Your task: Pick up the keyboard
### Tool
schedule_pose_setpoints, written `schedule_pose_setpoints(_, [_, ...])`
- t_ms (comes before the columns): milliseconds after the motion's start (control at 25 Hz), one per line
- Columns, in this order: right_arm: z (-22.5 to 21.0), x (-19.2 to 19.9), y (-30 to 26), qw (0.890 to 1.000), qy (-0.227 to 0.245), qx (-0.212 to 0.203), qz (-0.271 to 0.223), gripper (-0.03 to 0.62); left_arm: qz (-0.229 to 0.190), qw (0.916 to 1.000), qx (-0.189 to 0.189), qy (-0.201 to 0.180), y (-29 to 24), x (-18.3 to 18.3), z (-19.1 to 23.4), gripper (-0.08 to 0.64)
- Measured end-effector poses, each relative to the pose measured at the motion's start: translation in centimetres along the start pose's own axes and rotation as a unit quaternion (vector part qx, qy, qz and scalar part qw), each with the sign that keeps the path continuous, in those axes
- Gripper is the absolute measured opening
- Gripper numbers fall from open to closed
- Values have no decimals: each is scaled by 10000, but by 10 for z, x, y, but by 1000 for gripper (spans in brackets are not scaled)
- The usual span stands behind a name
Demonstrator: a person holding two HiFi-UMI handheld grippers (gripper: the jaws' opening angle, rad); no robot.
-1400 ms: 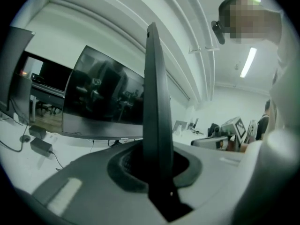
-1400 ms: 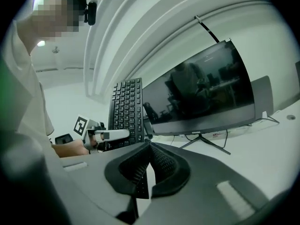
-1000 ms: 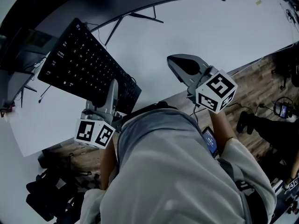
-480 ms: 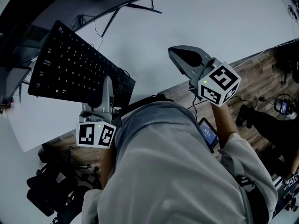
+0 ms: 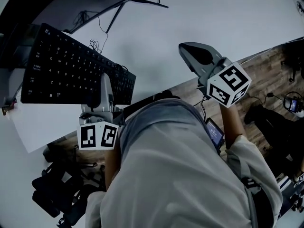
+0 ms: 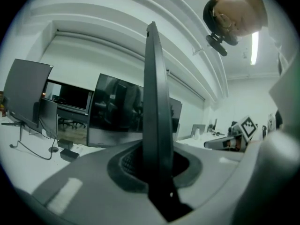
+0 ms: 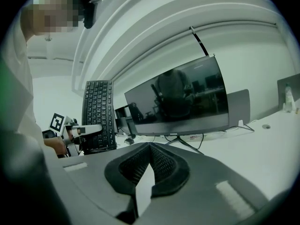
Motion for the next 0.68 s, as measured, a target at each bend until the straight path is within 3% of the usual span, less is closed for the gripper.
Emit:
schedule_pose_setpoints(360, [20, -6, -19, 9996, -36, 219, 177, -3, 55, 10000, 25, 16, 12, -13, 28, 0])
schedule_pose_setpoints(680, [10, -8, -36, 9990, -97, 288, 332, -3, 59, 10000, -56, 57, 0, -23, 39, 0])
Point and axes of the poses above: the fingertips, and each gripper's own axes: y backward along the fingers, z to its left, x out of its underside, the point moved 10 cm from there along y, backward along the fingers, and after that the axes turned 12 degrees about y, right-handed, at the moved point
